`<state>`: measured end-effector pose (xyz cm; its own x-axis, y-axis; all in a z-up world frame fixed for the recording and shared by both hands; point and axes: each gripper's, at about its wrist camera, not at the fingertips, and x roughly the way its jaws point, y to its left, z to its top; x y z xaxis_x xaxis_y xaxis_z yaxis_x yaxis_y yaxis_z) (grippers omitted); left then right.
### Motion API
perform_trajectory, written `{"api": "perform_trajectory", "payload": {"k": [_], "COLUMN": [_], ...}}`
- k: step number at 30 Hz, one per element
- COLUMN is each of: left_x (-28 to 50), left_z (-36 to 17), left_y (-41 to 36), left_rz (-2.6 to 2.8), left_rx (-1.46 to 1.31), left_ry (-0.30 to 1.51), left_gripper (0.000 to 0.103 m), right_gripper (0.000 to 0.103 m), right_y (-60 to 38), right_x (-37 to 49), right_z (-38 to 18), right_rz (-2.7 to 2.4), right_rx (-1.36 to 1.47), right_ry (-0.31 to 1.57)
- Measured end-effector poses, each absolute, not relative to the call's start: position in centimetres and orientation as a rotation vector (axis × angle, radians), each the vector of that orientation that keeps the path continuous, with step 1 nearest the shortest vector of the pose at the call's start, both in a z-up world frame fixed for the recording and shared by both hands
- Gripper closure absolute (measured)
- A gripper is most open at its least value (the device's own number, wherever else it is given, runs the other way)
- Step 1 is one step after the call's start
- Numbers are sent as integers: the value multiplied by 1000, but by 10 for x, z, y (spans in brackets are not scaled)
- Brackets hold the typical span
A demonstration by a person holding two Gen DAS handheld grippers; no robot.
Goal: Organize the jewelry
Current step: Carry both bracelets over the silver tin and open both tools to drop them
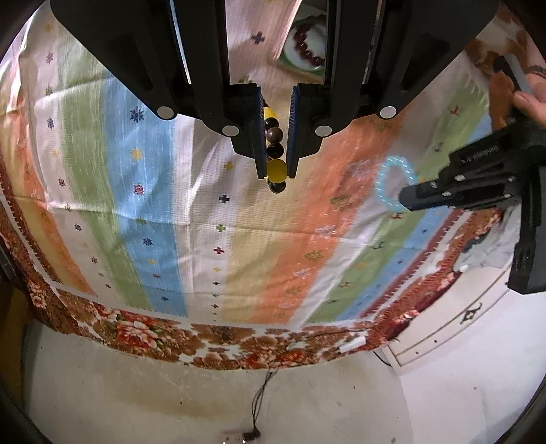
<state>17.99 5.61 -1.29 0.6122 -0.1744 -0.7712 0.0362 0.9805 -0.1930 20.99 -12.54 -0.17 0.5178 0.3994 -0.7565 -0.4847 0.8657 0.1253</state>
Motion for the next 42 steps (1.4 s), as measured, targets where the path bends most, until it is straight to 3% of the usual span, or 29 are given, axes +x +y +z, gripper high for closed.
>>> {"api": "perform_trajectory", "payload": {"k": [13, 42], "left_x": [133, 96], "left_z": [-1, -15], "left_y": [30, 21], "left_rz": [-188, -216], "left_rx": [-192, -178], "left_ry": [855, 878], "left_gripper": [92, 92], "right_gripper": [91, 91], "right_y": [-117, -129], "right_x": [162, 122], "right_z": [17, -16], "right_rz": [624, 673], "right_rx": [-149, -171], "right_ry": [818, 932]}}
